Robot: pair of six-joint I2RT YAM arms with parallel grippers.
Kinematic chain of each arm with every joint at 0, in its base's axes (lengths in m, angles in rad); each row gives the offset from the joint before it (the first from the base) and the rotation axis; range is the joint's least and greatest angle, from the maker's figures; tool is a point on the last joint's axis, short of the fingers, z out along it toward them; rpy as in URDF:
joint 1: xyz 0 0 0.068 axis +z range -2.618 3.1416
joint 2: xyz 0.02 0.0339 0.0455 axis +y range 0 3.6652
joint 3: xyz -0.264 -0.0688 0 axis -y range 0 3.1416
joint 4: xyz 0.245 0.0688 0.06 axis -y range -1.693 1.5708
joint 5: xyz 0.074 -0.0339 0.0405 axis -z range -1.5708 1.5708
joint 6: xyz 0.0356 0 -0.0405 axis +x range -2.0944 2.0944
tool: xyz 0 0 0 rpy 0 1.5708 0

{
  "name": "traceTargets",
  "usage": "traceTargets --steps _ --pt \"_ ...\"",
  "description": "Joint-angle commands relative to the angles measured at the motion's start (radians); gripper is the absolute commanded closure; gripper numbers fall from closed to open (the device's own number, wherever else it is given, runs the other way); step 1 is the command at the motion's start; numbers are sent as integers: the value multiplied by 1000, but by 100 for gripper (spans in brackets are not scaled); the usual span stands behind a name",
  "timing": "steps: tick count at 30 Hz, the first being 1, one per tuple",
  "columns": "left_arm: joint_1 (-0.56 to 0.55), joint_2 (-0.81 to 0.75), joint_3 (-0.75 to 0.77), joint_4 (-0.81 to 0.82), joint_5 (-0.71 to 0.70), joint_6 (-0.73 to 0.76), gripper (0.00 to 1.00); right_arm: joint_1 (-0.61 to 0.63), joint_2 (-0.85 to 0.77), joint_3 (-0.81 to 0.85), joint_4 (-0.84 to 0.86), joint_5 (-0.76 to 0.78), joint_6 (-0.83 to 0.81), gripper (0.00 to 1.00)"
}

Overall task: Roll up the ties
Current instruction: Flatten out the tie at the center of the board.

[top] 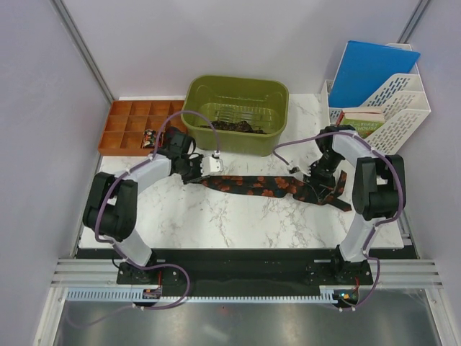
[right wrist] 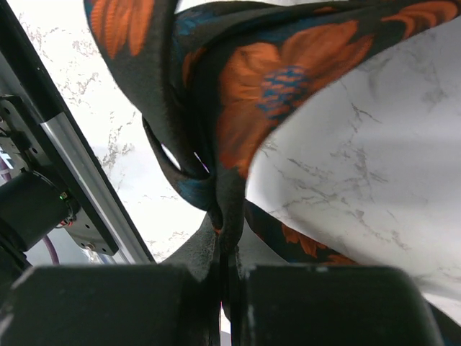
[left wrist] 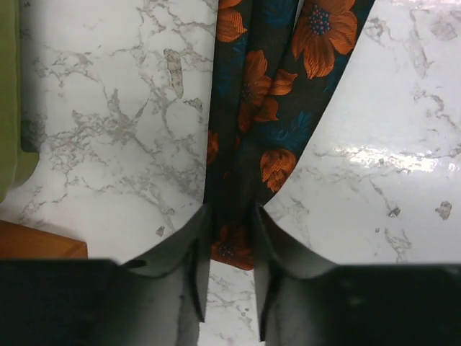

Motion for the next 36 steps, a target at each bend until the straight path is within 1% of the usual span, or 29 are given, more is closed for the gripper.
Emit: traceTargets --steps 1,2,3,7,10,13,15,16,19,20,22,24,25,26,27,28,31,33,34,36 --pt "76 -128 16 -73 12 38 74 -2 47 -17 -132 22 -44 100" --pt "95 -164 11 -104 44 38 79 -3 46 -21 -130 19 -47 100" --pt "111 -230 7 -127 58 40 82 -3 35 -27 -129 15 -53 100" --pt "183 -359 -22 -264 99 78 91 7 15 -52 -132 -14 -85 100" --pt "205 -378 -51 -286 78 101 92 40 64 -21 -133 -43 -74 100" --pt "248 -337 -61 -298 73 127 93 68 129 34 -132 -84 -65 100" --pt "268 -307 -59 -295 73 149 92 86 188 48 -132 -74 -70 100" --pt "277 -271 -52 -290 66 153 92 93 213 57 -130 -66 -70 94" --pt "279 -234 -36 -252 53 136 91 94 307 118 -129 -49 -24 59" --pt "279 -225 -35 -243 49 133 91 91 325 137 -129 -50 -16 57" --pt "280 -214 -36 -198 23 117 91 76 322 184 -126 -55 -16 58" --pt "286 -189 -33 -191 10 113 91 67 324 219 -117 -43 -4 57" --pt "288 -182 -30 -192 -2 113 91 63 328 264 -117 -29 5 56" --pt "291 -179 -32 -192 -7 118 91 56 334 287 -118 -23 30 53" --pt "297 -175 -33 -192 -8 123 91 42 337 308 -118 -17 41 47" --pt "300 -172 -30 -191 -20 121 91 34 336 347 -120 -11 51 37" --pt "316 -152 -22 -189 -46 101 90 -5 289 384 -123 -4 67 26" --pt "326 -155 -30 -190 -48 110 89 -27 224 355 -121 -6 52 24" --pt "326 -160 -47 -191 -53 116 85 -30 204 338 -118 2 42 24" --pt "326 -163 -56 -189 -53 121 83 -44 158 298 -117 9 26 24"
